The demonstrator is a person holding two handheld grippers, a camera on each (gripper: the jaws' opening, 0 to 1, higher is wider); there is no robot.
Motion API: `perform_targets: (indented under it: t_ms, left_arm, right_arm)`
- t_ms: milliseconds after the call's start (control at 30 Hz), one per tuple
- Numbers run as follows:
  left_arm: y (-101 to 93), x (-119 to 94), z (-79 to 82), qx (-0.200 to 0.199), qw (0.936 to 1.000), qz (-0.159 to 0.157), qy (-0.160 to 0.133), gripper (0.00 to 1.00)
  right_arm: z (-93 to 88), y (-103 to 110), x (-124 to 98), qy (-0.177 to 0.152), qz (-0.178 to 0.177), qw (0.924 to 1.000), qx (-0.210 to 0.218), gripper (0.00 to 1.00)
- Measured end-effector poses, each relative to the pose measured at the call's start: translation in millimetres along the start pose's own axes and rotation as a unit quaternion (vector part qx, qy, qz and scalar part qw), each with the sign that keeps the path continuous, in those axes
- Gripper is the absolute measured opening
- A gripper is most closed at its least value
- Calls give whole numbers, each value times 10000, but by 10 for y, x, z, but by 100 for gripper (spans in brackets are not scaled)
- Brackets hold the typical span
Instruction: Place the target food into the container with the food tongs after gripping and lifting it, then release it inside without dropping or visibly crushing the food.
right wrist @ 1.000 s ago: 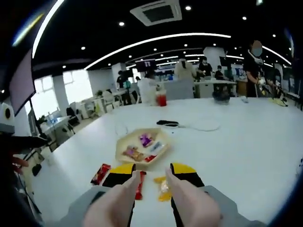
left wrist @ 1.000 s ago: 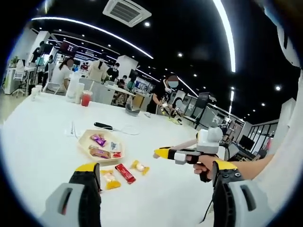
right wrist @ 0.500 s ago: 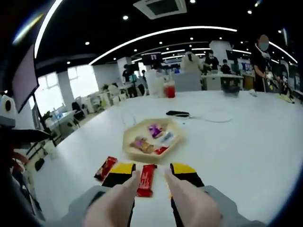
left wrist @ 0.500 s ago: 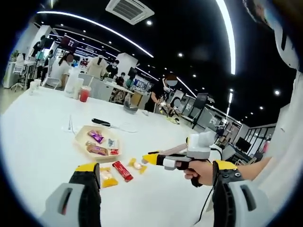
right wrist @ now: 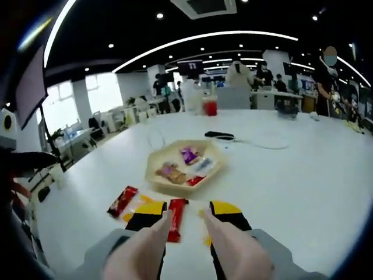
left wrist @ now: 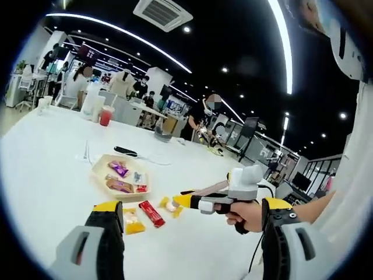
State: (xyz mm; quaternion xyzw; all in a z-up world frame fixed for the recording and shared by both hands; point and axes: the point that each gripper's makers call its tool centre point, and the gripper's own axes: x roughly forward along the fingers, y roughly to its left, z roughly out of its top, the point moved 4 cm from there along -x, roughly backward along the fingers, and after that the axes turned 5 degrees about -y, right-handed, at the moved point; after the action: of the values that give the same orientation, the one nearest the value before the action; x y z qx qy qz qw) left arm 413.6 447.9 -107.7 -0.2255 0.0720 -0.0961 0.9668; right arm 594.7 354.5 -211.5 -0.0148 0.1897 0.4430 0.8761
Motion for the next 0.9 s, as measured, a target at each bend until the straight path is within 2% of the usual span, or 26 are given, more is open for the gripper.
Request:
perform_targets:
  t_ms: [67, 233, 900]
  left_arm:
    - [-6, 23, -32, -117, 9999, -7, 83, 99]
    - [2, 85, -76, -110, 9998, -89, 124, 99]
    - [25, 147, -177, -270, 9988, -81, 412, 99]
  right_arm:
    - [-20, -41, 10, 5, -48, 10000, 2, 28]
    - [-82, -171, 49, 121, -154, 9998, 44, 28]
    - [-212, -272, 122, 269, -319, 9991, 51, 29]
